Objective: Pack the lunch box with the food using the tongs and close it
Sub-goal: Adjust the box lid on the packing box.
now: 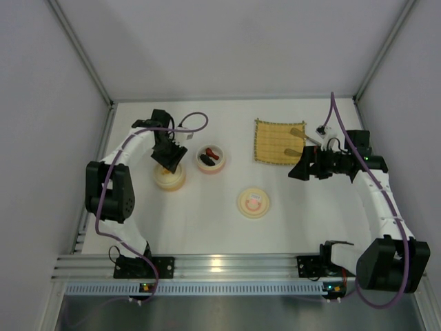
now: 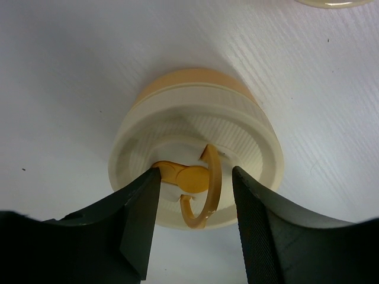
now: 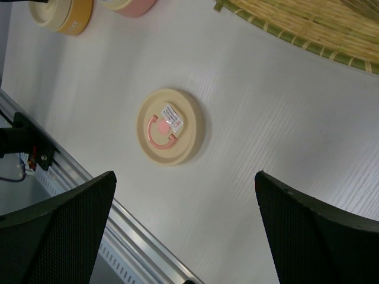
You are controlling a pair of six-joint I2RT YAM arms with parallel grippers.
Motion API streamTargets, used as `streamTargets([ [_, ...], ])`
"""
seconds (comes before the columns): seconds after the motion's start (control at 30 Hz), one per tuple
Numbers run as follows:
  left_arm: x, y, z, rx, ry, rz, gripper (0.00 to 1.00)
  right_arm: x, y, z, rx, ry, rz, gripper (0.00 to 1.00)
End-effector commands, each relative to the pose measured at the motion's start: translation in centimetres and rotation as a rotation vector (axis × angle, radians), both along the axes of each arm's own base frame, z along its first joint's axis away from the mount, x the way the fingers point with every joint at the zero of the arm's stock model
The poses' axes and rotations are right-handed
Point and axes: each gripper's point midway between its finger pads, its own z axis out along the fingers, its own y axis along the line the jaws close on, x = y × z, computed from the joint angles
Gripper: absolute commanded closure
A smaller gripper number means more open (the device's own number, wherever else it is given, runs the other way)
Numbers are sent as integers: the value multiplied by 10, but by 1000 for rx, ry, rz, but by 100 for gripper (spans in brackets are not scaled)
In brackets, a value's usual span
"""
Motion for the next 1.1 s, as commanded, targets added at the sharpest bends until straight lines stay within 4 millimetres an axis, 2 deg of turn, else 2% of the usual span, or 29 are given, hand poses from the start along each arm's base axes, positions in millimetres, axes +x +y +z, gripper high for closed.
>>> streamTargets([
  [0.0, -8, 0, -41, 23, 56, -30, 43, 7, -3, 2, -3, -38, 4, 1],
  [0.13, -14, 1, -55, 56, 89, -39, 43, 8, -3, 1, -1, -35, 4, 1],
  [0.3, -17, -2, -63, 53, 105, -42, 43, 8, -4, 0, -6, -34, 3, 1],
  [0.57, -34, 0, -74, 54, 147, -39, 44, 7, -3, 2, -4, -39, 5, 1],
  [0.67, -33, -1, -68, 48, 133, -38, 44, 6, -3, 3, 0, -39, 8, 0],
  [0.77, -30, -6, -54, 18, 119, -29, 44, 5, -3, 4, -3, -46, 8, 1],
  [0.9, -15, -11, -20, -6, 56, -13, 44, 4, -3, 5, -3, -48, 8, 1],
  [1.07, -11, -12, 7, -15, 20, 3, 43, 4, -3, 7, -3, -54, 9, 1],
])
